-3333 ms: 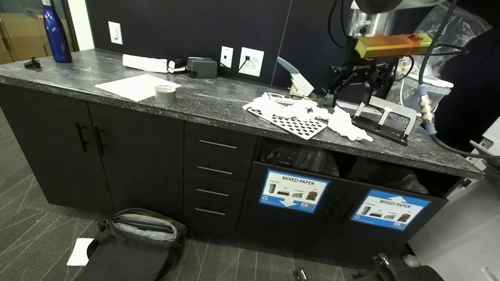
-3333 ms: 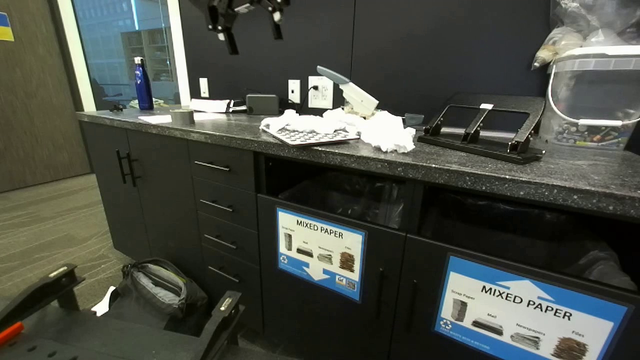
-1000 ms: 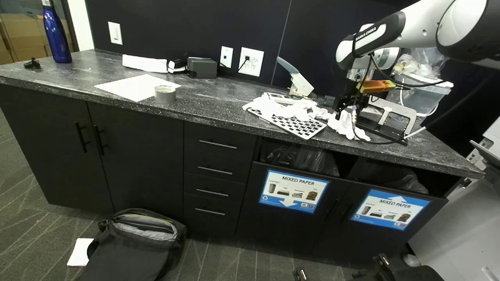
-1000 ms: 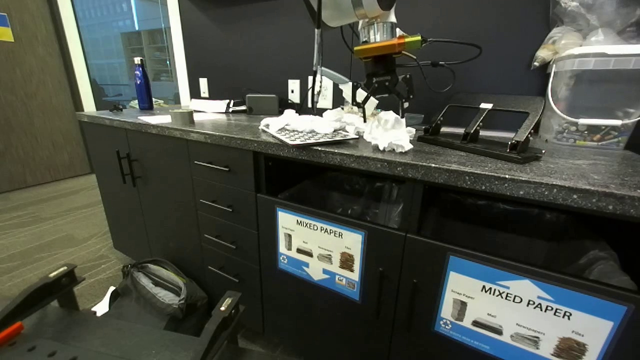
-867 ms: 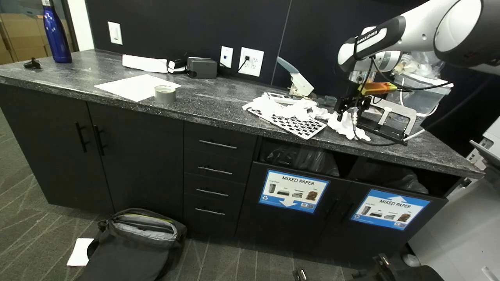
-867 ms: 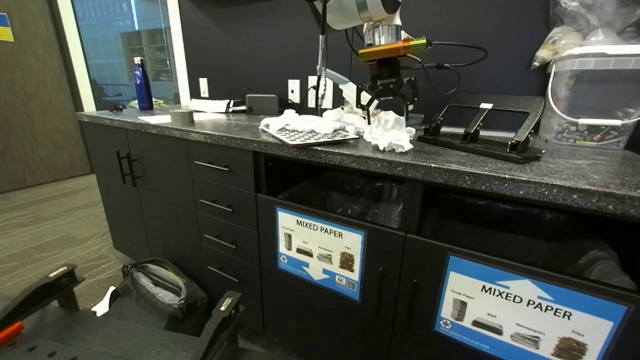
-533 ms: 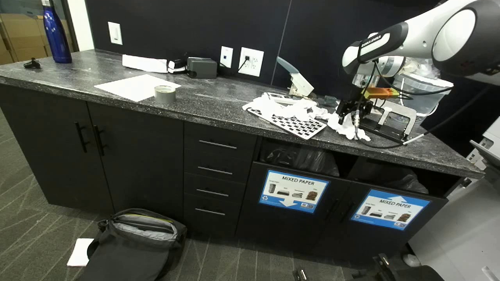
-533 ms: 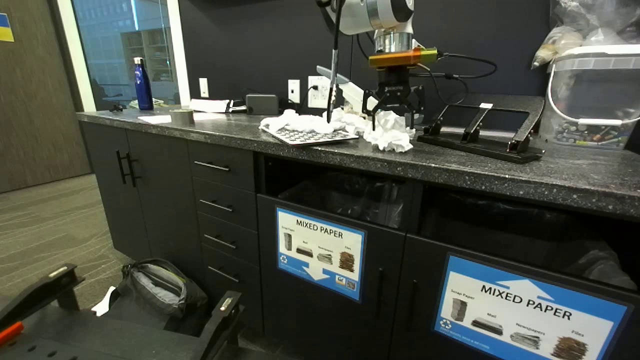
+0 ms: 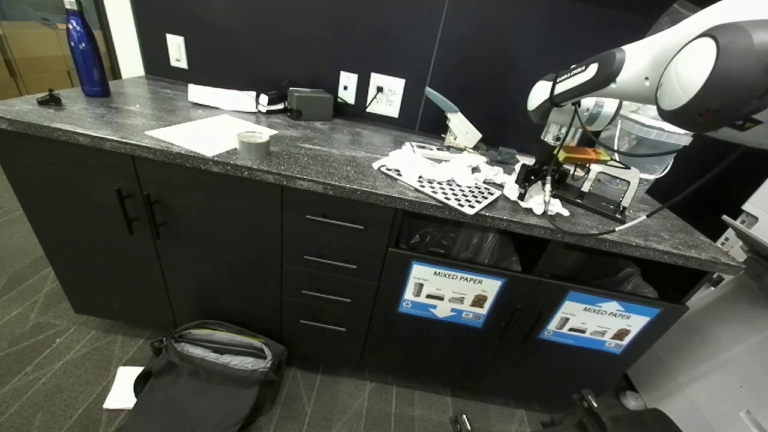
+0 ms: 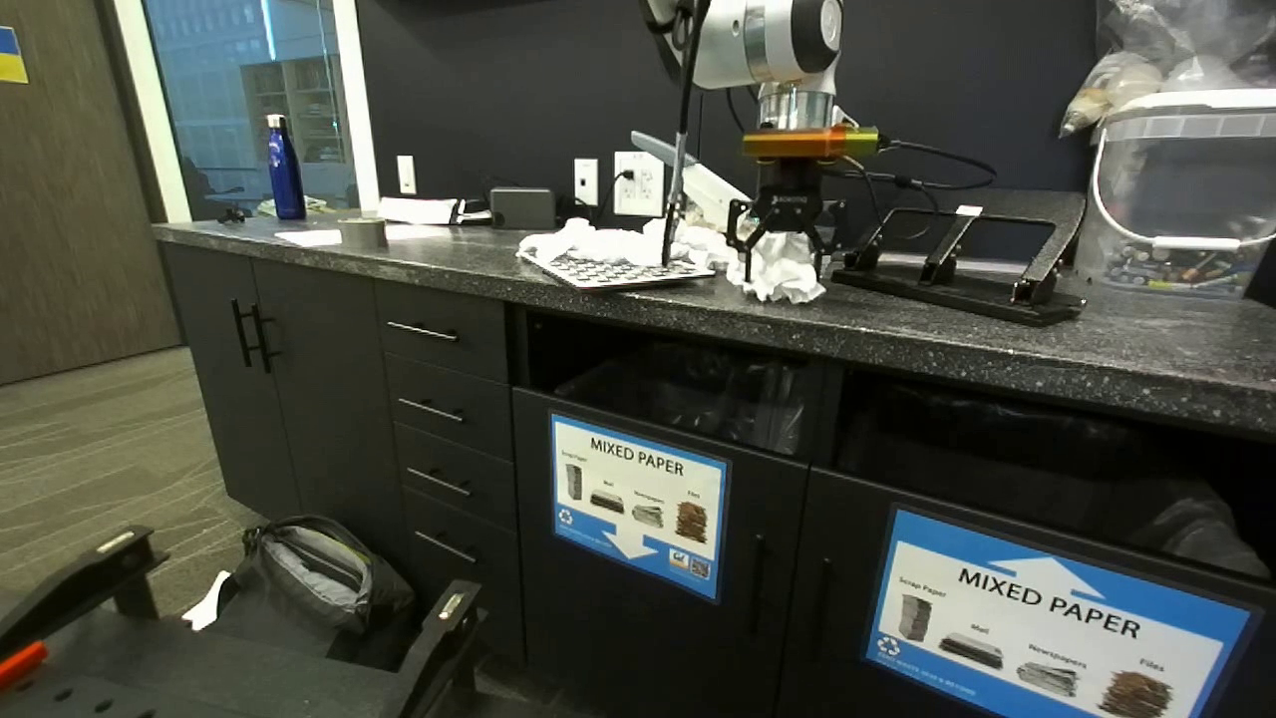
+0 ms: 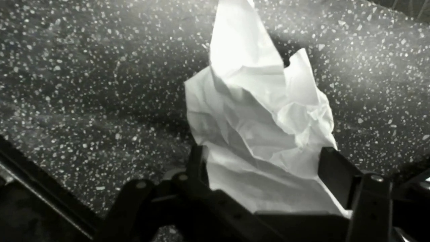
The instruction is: Put all the white pieces of paper in the left bin
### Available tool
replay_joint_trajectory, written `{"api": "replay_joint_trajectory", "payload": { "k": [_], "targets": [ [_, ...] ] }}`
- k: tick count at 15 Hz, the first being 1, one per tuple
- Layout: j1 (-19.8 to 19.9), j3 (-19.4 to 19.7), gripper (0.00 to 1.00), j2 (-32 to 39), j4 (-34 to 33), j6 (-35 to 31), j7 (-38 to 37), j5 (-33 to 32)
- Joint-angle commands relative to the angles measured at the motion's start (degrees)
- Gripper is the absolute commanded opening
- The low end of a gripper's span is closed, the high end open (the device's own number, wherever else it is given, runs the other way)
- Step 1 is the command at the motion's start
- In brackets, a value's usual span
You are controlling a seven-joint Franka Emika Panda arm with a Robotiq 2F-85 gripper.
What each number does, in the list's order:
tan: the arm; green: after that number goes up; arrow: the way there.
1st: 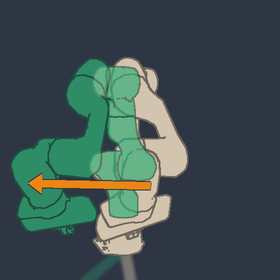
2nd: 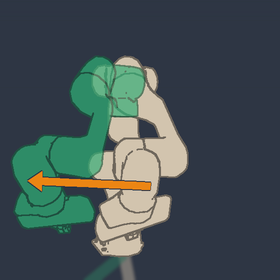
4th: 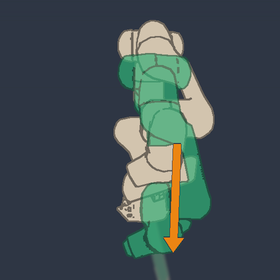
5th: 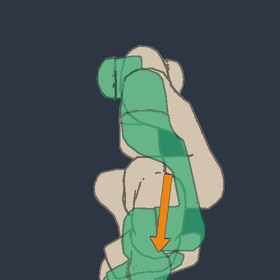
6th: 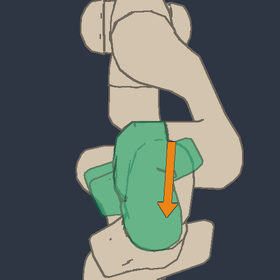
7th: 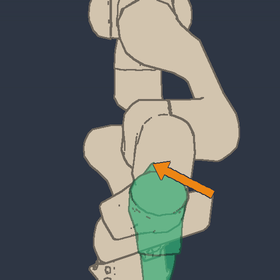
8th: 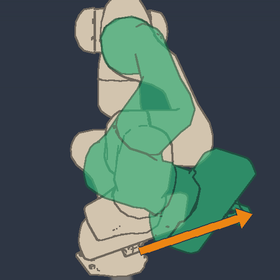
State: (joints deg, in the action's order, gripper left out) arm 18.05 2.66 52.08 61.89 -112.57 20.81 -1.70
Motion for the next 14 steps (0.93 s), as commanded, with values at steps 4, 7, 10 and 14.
{"api": "replay_joint_trajectory", "payload": {
  "k": [4,7,10,14],
  "targets": [
    [-0.42,-0.75,0.34,-1.06,1.50,-0.02,-2.66,1.14],
    [-1.38,-0.58,0.16,-3.93,5.90,-0.68,-6.53,0.71],
    [-2.74,0.10,0.11,-8.39,13.04,-2.22,-11.60,0.03],
    [-5.33,2.49,0.15,-15.77,24.11,-4.14,-18.69,0.17]
  ]
}}
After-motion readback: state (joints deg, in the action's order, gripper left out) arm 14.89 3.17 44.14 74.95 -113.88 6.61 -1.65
